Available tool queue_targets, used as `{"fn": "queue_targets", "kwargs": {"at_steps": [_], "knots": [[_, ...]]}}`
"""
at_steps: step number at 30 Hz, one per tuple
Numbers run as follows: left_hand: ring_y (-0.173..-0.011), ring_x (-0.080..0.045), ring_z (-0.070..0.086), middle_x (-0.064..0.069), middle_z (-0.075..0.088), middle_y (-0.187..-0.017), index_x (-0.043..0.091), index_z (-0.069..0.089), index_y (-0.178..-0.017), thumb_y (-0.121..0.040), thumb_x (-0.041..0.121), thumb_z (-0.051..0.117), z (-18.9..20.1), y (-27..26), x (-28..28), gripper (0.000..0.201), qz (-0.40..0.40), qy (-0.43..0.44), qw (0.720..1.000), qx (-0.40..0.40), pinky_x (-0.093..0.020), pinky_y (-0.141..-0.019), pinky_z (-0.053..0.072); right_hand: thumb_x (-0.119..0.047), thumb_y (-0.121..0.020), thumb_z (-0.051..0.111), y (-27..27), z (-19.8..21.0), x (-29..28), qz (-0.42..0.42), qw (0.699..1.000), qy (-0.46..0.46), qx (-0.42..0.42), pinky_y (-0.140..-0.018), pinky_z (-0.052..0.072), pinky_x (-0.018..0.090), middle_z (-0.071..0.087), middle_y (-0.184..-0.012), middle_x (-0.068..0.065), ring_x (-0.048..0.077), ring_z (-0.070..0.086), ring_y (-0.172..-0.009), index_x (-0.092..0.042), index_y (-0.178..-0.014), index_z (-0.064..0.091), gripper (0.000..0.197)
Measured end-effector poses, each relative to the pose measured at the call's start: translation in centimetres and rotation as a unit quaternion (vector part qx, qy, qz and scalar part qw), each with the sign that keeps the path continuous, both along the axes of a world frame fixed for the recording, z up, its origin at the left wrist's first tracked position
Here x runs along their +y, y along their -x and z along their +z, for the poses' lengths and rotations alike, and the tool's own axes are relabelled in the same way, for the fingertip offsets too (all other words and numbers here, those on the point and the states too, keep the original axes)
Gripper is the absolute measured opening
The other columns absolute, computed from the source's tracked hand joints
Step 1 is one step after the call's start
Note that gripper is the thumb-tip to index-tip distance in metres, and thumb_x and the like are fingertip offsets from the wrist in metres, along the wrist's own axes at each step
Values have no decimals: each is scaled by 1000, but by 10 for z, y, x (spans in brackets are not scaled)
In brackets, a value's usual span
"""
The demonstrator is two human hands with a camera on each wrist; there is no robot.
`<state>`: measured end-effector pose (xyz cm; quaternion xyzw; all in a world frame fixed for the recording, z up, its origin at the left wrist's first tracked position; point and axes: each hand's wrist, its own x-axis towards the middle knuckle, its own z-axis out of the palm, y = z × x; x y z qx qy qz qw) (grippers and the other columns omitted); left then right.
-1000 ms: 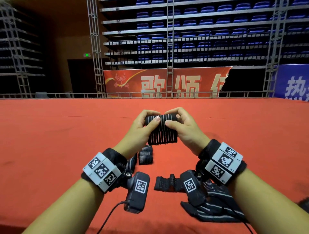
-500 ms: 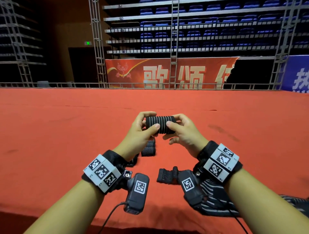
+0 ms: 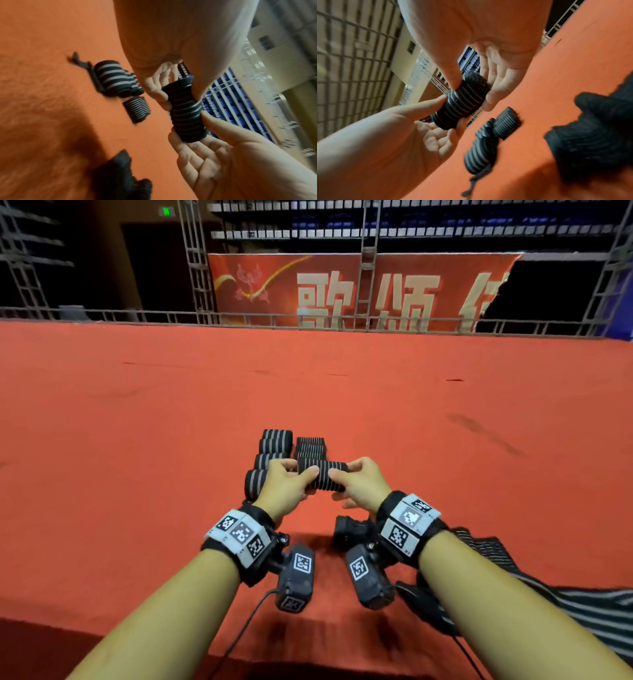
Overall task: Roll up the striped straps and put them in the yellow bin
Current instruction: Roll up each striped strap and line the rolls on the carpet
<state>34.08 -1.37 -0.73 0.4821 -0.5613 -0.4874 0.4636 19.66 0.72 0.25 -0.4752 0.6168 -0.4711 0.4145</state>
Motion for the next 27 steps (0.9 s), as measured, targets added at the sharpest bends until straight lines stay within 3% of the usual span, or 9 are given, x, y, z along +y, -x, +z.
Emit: {"fn": "queue_targets", "kwargs": {"at_steps": [3,7,11,14,18,21,24,25,27], "knots": [[-64,-25,60,-17,62,-77,-1,62,-94,-93,19,64,-41,5,-36,20,12,-65,998,-15,-25,-51,45,-19,-89,66,-3,-40,-38,-18,999,-43,9,-42,48,26,62,-83,17,19,60,-50,-5,-108,43,33],[-68,-28,60,-17,63,-73,5,65,-80,-90,22,63,-81,14,-84,19,28,-109,993,-38,-38,-65,48,-13,-85,68,-4,-74,-84,-54,995,-76,21,-50,51,38,54,-60,10,28,58,-51,-10,-70,44,28],[-54,-21,49,-3,51,-54,12,56,-65,-76,26,61,-90,24,-108,19,32,-127,989,-71,-33,-60,39,-19,-80,72,-2,-97,-124,-67,988,-106,87,-38,48,30,59,-62,12,24,58,-44,-8,-77,50,25],[-68,-30,58,-5,57,-68,6,61,-80,-78,27,59,-98,26,-126,21,23,-124,986,-111,-35,-65,42,-32,-74,73,3,-109,-150,-62,982,-107,141,-47,45,33,65,-69,14,27,59,-55,-12,-81,53,29],[-95,-33,65,-14,67,-105,2,58,-112,-50,46,56,-122,26,-161,76,27,-114,982,-148,-44,-87,55,-35,-70,75,2,-112,-174,-57,980,-95,163,-58,50,34,68,-84,12,28,65,-71,-16,-88,52,36],[-93,-28,60,-12,59,-106,0,46,-119,-68,31,59,-99,29,-144,61,17,-120,980,-155,-42,-86,52,-36,-73,74,3,-108,-176,-54,978,-98,175,-59,51,34,66,-80,10,27,64,-67,-18,-81,47,33],[-68,-16,50,-9,53,-93,-2,41,-122,-91,11,55,-96,27,-140,36,3,-115,980,-161,-31,-57,42,-33,-81,69,17,-95,-164,1,974,-121,193,-51,49,34,58,-58,10,23,55,-45,-12,-70,49,31],[-67,-14,49,-7,52,-92,-2,39,-123,-93,11,54,-94,26,-136,36,-1,-107,980,-166,-29,-56,40,-31,-82,69,25,-88,-156,9,971,-120,208,-54,50,36,58,-60,10,24,57,-49,-12,-70,48,30],[-81,-19,57,-6,56,-98,2,37,-125,-92,19,58,-88,24,-124,43,-2,-90,982,-168,-32,-71,48,-27,-81,69,42,-72,-137,33,950,-118,287,-57,49,35,64,-76,13,27,61,-66,-12,-78,52,23]]}}
